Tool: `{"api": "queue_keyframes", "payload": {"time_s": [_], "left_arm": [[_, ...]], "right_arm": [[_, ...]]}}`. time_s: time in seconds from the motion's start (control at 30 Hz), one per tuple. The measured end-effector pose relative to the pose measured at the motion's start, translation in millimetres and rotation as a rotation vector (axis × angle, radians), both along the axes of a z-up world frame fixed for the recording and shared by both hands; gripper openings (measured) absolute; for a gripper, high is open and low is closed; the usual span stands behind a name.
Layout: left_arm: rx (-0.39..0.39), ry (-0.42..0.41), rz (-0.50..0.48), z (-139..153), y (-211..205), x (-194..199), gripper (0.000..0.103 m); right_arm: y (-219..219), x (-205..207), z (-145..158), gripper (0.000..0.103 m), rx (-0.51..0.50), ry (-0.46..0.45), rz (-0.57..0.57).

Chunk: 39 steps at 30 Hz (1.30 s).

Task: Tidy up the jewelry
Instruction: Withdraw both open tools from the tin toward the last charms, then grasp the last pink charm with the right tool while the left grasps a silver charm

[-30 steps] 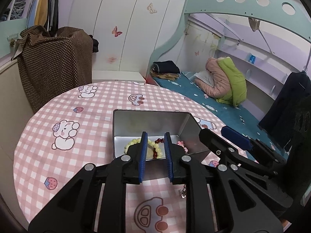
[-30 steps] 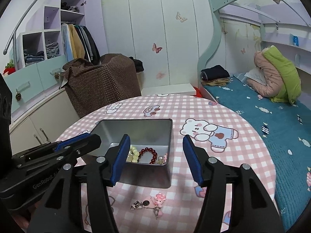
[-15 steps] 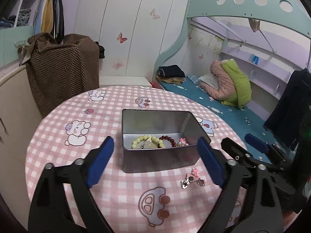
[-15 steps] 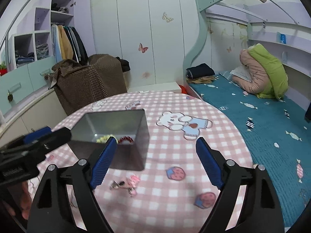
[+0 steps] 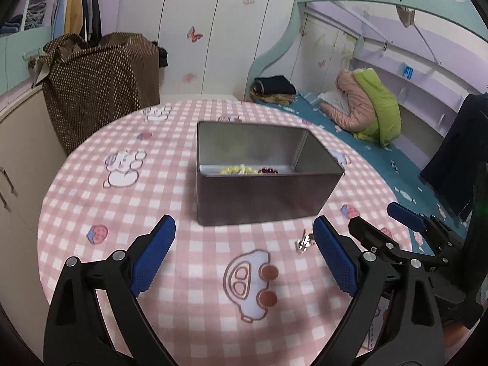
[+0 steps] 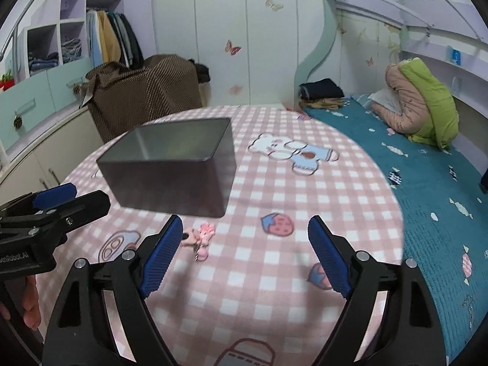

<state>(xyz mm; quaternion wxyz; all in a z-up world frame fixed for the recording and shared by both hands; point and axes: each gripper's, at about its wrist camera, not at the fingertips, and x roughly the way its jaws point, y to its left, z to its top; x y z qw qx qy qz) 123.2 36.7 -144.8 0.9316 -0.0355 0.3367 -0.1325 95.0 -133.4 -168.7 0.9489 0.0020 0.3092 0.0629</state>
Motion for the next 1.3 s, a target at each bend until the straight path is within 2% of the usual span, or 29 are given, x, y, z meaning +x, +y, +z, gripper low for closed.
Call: {"api": "queue_keyframes", "payload": {"time_s": [0.3, 0.43, 0.5, 0.7, 0.93, 0.97, 1.1, 1.13, 1.2, 1.23, 1.27, 1.3], "left_arm": [[-0.001, 0.054, -0.014, -8.8, 0.6, 7.9, 0.092], [0.002, 0.077, -0.015, -13.3, -3.5, 13.1, 0.092], [0.0, 0.087, -0.022, -14.7, -5.3, 14.8, 0.092], [-0.001, 0.112, -0.055, -18.3, -17.7, 18.8, 0.092], [0.019, 0.12, -0.105, -20.9, -43.0, 20.9, 0.09], [0.024, 0.118, -0.115, -21.6, -47.8, 21.5, 0.082], [0.048, 0.154, -0.156, -31.1, -64.1, 27.9, 0.065], [0.056, 0.164, -0.162, -34.5, -67.3, 29.4, 0.057], [0.093, 0.153, -0.166, -38.6, -73.0, 29.2, 0.051], [0.101, 0.15, -0.166, -39.0, -73.7, 28.5, 0.044], [0.107, 0.148, -0.167, -39.2, -74.3, 28.5, 0.028], [0.109, 0.15, -0.166, -39.5, -73.8, 28.8, 0.02]], "right_arm": [[14.2, 7.5, -19.0, 0.046, 0.016, 0.101, 0.108], [19.0, 8.4, -21.0, 0.033, 0.001, 0.11, 0.138], [19.4, 8.2, -20.9, 0.013, 0.007, 0.107, 0.158], [12.9, 9.6, -19.4, 0.011, 0.045, 0.107, 0.157], [-13.6, 7.9, -6.1, 0.011, 0.078, 0.066, 0.087], [-18.7, 7.1, -3.1, 0.011, 0.081, 0.056, 0.074], [-29.9, 5.9, -0.9, 0.011, 0.094, 0.044, 0.054], [-31.6, 5.9, -1.2, 0.011, 0.095, 0.044, 0.049], [-33.9, 6.1, -2.6, 0.011, 0.101, 0.049, 0.046], [-33.7, 5.8, -3.2, 0.011, 0.102, 0.052, 0.044], [-34.5, 5.9, -4.4, 0.011, 0.104, 0.055, 0.044], [-35.0, 6.2, -5.2, 0.011, 0.106, 0.058, 0.042]]}}
